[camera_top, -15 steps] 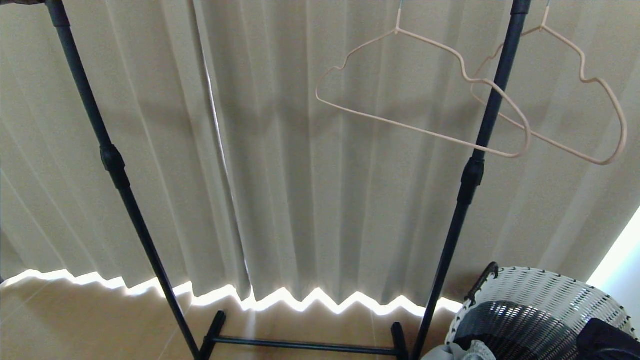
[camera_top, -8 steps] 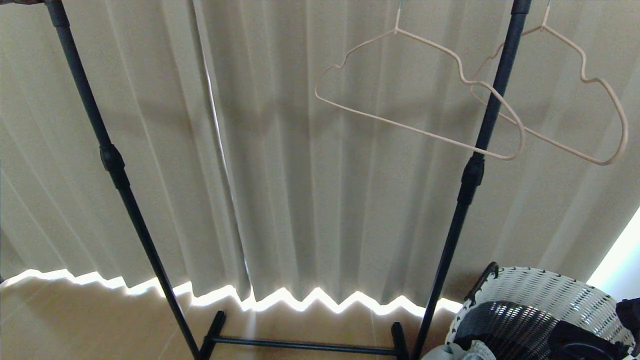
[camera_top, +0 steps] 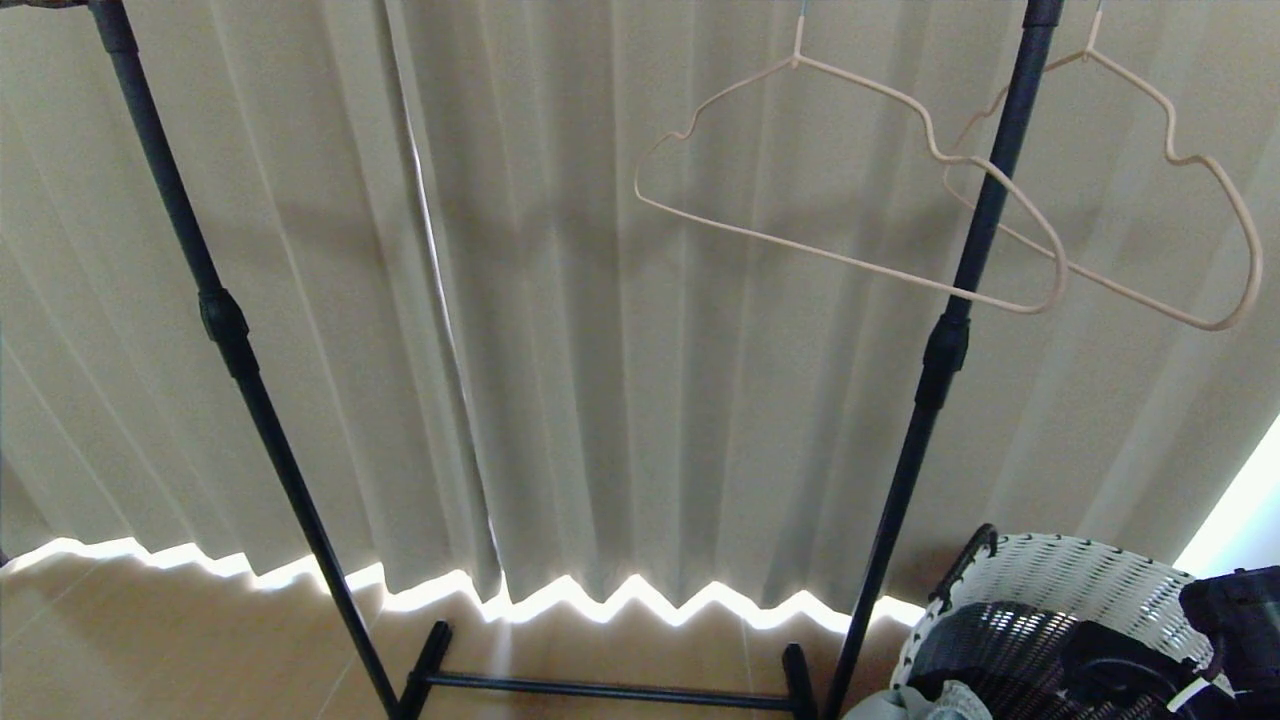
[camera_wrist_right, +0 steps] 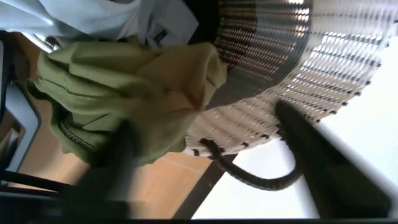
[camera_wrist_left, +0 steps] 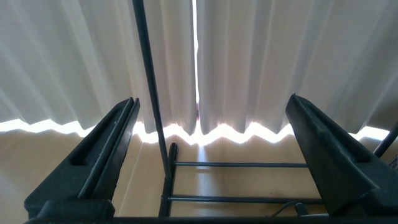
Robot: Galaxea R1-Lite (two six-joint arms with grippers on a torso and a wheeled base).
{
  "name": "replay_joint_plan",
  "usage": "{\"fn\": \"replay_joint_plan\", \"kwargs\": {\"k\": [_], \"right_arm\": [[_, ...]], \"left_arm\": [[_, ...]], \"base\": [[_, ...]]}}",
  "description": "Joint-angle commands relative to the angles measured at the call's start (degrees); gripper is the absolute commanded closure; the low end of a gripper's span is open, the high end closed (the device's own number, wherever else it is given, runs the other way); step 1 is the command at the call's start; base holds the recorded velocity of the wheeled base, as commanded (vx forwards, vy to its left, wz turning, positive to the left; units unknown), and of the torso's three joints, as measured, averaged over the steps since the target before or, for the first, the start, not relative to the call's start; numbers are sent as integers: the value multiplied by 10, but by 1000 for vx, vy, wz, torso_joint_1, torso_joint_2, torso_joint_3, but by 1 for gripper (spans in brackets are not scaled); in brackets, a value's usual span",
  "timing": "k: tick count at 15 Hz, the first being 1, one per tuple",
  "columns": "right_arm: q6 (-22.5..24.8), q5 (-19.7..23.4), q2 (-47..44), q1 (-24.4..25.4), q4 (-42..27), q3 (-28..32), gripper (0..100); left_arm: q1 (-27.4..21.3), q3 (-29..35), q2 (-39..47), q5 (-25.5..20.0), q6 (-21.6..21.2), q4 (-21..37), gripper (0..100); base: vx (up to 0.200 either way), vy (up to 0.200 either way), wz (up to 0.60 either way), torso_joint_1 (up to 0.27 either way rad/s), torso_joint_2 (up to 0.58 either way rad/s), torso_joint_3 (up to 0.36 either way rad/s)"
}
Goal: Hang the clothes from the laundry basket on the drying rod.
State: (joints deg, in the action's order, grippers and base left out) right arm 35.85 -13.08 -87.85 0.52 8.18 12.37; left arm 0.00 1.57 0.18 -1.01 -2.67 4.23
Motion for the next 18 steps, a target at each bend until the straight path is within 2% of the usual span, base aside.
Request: {"fn": "replay_joint_plan", "kwargs": {"k": [1,4,6,8,11,12,13,15,18], "right_arm": [[0,0,-24,-1,1,3,100],[-1,0,-20,-2,2,2,100],[-3,1,22,-9,2,-2,100],[-3,5,87,-12,0,-2,100],[-16,12,234,-12,1,-8,100],[-30,31,307,-11,-3,-17,100],[-35,38,330,-12,-4,-21,100],[-58,62,441,-11,-5,-49,100],[-103,78,515,-11,-6,-60,100]], "left_arm": [[0,0,0,0,0,0,0],[0,0,0,-1,0,0,0],[0,0,0,-1,1,0,0],[0,0,-1,-1,6,0,0],[0,1,-1,0,21,0,0],[0,1,0,0,23,0,0],[0,1,0,1,22,0,0],[0,0,0,0,17,0,0],[0,0,1,-1,16,0,0]], "base": [[0,0,0,0,0,0],[0,0,0,0,0,0],[0,0,0,0,0,0],[0,0,0,0,0,0],[0,0,0,0,0,0],[0,0,0,0,0,0],[0,0,0,0,0,0],[0,0,0,0,0,0],[0,0,0,0,0,0]]}}
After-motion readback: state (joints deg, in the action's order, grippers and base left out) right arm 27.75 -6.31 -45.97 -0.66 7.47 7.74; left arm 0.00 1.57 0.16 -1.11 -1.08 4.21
